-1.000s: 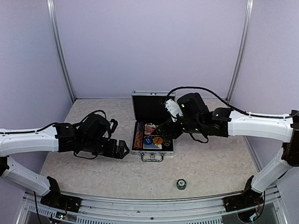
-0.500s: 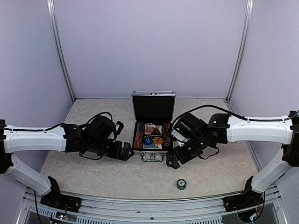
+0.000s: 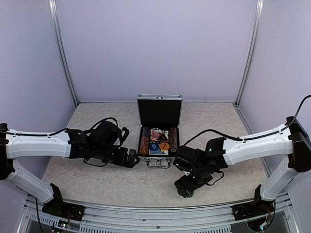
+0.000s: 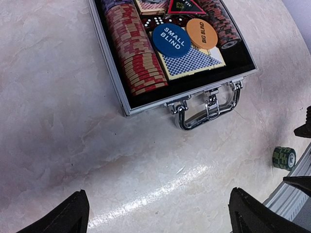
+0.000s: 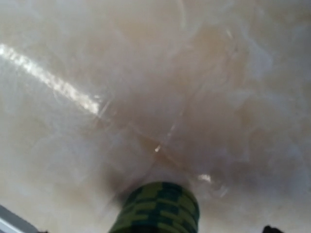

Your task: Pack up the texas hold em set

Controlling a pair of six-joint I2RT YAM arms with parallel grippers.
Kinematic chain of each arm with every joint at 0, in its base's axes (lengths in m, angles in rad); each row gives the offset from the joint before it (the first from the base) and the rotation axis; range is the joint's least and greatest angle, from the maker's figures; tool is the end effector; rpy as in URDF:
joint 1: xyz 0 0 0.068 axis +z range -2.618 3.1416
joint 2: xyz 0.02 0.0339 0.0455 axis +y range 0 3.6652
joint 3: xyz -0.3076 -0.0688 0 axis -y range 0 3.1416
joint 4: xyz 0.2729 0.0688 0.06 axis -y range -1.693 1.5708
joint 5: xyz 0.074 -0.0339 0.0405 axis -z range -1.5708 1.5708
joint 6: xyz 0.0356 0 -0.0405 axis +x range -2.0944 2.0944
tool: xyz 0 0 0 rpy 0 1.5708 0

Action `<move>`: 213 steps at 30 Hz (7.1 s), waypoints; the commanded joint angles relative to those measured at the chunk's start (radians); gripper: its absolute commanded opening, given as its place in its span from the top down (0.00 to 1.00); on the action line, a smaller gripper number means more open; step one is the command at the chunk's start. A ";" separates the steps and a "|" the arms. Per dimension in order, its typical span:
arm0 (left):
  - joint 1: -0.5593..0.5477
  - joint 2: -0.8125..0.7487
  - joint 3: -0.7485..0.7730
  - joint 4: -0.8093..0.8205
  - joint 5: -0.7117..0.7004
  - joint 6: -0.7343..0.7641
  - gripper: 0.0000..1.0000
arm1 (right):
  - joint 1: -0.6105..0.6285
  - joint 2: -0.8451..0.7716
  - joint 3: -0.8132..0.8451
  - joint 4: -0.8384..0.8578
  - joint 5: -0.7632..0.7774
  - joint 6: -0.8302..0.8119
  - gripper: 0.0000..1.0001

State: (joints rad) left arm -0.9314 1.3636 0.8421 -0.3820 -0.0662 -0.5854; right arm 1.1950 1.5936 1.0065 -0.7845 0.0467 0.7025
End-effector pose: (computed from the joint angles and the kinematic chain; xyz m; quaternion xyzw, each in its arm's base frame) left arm 0.1755 -0.2321 0.2446 0.1519 0.9321 -0.2024 0.2591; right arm 0.1150 0.2870 0.2124 -0.2402 0.9653 0.0672 0.0768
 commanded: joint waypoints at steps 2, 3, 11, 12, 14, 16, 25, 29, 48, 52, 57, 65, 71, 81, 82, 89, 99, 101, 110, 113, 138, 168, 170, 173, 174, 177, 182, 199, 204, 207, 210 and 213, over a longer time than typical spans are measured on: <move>0.006 0.005 0.026 0.007 0.007 0.007 0.01 | 0.005 0.025 -0.018 0.039 -0.034 0.015 0.07; 0.007 0.007 0.027 0.006 0.008 0.007 0.01 | 0.005 0.035 -0.016 0.042 -0.042 0.007 0.08; 0.006 0.014 0.037 -0.005 0.003 0.008 0.01 | 0.005 0.072 -0.023 0.039 -0.076 -0.022 0.19; 0.006 0.017 0.039 -0.006 0.002 0.006 0.01 | 0.005 0.075 -0.022 0.038 -0.077 -0.027 0.21; 0.006 0.020 0.040 -0.007 0.000 0.003 0.01 | 0.005 0.086 -0.021 0.039 -0.080 -0.034 0.26; 0.006 0.023 0.041 -0.007 -0.001 -0.002 0.01 | 0.006 0.098 -0.022 0.036 -0.080 -0.039 0.28; 0.006 0.025 0.038 -0.017 -0.009 -0.011 0.01 | 0.006 0.115 -0.043 0.041 -0.054 -0.030 0.32; 0.006 0.024 0.037 -0.016 -0.009 -0.013 0.01 | 0.010 0.130 -0.046 0.045 -0.054 -0.034 0.38; 0.008 0.019 0.028 -0.021 -0.021 -0.012 0.01 | 0.034 0.145 -0.033 0.033 -0.066 -0.031 0.57; 0.011 0.016 0.024 -0.021 -0.021 -0.013 0.01 | 0.038 0.153 -0.030 0.037 -0.070 -0.031 0.65; 0.014 0.010 0.023 -0.024 -0.021 -0.013 0.01 | 0.044 0.159 -0.029 0.037 -0.073 -0.031 0.79; 0.026 0.005 0.018 -0.013 0.005 -0.023 0.01 | 0.050 0.167 -0.007 0.028 -0.055 -0.044 0.99; 0.031 -0.010 -0.006 0.027 0.048 -0.036 0.01 | 0.051 0.176 0.045 -0.010 -0.006 -0.075 1.00; 0.036 0.004 -0.028 0.063 0.102 -0.074 0.08 | 0.052 0.142 0.104 -0.034 0.012 -0.113 1.00; 0.036 0.005 -0.030 0.070 0.114 -0.078 0.09 | 0.052 0.141 0.112 -0.037 0.016 -0.120 1.00; 0.036 0.019 -0.046 0.145 0.196 -0.100 0.06 | 0.052 0.140 0.155 -0.047 0.042 -0.165 1.00; 0.057 0.054 -0.130 0.418 0.417 -0.145 0.04 | 0.056 0.130 0.209 -0.074 0.059 -0.213 1.00; 0.062 0.074 -0.160 0.498 0.465 -0.164 0.04 | 0.058 0.127 0.213 -0.076 0.060 -0.217 1.00; 0.065 0.262 -0.191 0.829 0.682 -0.250 0.08 | 0.069 0.125 0.230 -0.083 0.055 -0.226 1.00; 0.063 0.326 -0.172 0.906 0.734 -0.276 0.09 | 0.071 0.124 0.236 -0.084 0.052 -0.232 1.00; 0.004 0.626 -0.126 1.544 0.956 -0.543 0.16 | 0.076 0.097 0.256 -0.061 0.008 -0.259 1.00; 0.023 0.891 -0.110 1.969 0.973 -0.870 0.20 | 0.078 0.068 0.259 -0.045 0.016 -0.263 1.00; 0.021 0.889 -0.105 1.970 0.976 -0.870 0.20 | 0.078 0.067 0.255 -0.043 0.018 -0.264 1.00; 0.016 0.884 -0.098 1.958 0.983 -0.858 0.20 | 0.078 0.068 0.253 -0.039 0.021 -0.266 1.00; 0.013 0.882 -0.092 1.940 0.985 -0.848 0.20 | 0.078 0.068 0.253 -0.037 0.020 -0.267 1.00; 0.010 0.882 -0.086 1.931 0.991 -0.840 0.22 | 0.079 0.069 0.254 -0.034 0.016 -0.272 1.00; 0.004 0.882 -0.077 1.903 0.996 -0.823 0.25 | 0.078 0.072 0.257 -0.032 0.014 -0.276 1.00; -0.013 0.884 -0.051 1.827 1.006 -0.783 0.25 | 0.078 0.091 0.280 -0.035 0.003 -0.298 1.00; -0.019 0.878 -0.048 1.822 1.010 -0.778 0.27 | 0.078 0.098 0.283 -0.031 0.002 -0.305 1.00; -0.021 0.878 -0.046 1.824 1.012 -0.778 0.27 | 0.078 0.106 0.284 -0.031 0.002 -0.308 1.00; -0.026 0.874 -0.043 1.816 1.016 -0.772 0.27 | 0.078 0.109 0.287 -0.028 0.000 -0.314 1.00; -0.028 0.869 -0.040 1.798 1.017 -0.761 0.28 | 0.079 0.113 0.289 -0.028 -0.005 -0.318 1.00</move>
State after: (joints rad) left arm -0.9466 2.2410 0.7822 1.4384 0.9249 -1.3811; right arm 1.2633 1.6966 1.2625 -0.8303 0.0498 0.4007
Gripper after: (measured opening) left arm 0.726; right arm 0.397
